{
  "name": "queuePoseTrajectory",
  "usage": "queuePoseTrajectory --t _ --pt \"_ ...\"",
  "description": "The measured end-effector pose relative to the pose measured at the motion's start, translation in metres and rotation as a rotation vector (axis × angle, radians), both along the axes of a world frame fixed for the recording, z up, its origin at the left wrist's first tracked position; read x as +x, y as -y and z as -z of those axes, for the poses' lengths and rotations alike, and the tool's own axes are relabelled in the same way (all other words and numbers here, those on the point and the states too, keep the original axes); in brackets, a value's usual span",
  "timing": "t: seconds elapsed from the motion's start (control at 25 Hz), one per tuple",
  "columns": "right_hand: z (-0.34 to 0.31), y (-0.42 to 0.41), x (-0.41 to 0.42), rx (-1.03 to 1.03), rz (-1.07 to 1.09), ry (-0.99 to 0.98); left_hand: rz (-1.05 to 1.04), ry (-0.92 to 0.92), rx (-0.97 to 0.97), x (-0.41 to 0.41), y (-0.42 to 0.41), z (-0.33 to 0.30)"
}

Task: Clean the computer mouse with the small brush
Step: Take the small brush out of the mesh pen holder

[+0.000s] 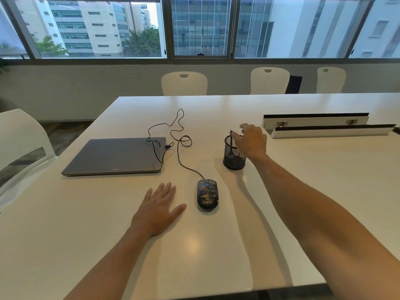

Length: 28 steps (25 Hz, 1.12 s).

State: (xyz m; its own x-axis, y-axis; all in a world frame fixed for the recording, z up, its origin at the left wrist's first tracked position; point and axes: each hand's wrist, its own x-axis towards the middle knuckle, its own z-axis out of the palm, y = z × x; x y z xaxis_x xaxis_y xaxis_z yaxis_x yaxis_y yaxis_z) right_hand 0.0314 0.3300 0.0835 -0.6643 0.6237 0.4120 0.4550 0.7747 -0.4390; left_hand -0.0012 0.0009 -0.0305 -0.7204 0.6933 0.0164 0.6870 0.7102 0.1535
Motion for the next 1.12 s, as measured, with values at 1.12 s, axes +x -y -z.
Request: queuePoseTrajectory --t 1.12 --pt "-0.054 0.007 0.02 0.049 -0.154 -0.497 0.012 0.019 0.076 -0.004 0.001 0.002"
